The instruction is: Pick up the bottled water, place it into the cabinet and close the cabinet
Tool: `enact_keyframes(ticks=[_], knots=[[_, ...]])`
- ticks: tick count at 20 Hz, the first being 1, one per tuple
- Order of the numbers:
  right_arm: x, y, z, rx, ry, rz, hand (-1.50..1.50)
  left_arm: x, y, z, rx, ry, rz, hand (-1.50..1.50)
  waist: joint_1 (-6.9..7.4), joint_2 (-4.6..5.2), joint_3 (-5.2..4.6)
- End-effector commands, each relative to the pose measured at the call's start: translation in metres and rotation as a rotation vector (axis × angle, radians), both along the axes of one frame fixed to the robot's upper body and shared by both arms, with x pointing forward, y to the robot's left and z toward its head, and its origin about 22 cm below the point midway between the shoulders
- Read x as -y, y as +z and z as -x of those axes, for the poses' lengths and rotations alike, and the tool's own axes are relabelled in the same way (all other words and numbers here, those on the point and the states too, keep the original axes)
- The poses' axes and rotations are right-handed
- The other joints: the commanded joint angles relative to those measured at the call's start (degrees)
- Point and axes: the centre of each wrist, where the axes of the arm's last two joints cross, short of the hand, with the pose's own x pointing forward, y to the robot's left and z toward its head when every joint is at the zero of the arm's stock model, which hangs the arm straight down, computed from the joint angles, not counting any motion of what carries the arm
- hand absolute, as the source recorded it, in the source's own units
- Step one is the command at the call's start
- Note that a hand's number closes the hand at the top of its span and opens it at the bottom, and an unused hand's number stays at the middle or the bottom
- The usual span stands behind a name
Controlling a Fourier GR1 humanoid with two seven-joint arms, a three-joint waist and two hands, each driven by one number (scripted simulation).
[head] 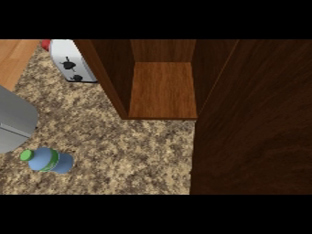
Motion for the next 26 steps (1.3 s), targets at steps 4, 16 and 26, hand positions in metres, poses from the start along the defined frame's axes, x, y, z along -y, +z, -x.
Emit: enact_keyframes(ticks=[4,16,26], knots=[[-0.001,0.024,0.052,-0.037,0.019,-0.025,-1.50,-0.022,0.000,0.038,-0.052,0.002,0.010,-1.50,-0.40,0.16,0.01],[-0.011,0.024,0.082,-0.051,0.037,-0.031,-1.50,-0.036,-0.029,0.063,-0.124,0.095,-0.035,-1.50,-0.65,0.10,-0.04],[-0.007,0.007,0.084,-0.033,0.017,-0.006,-1.50,-0.033,-0.079,0.015,-0.162,0.174,-0.056,-1.50,-1.22,0.27,-0.01]])
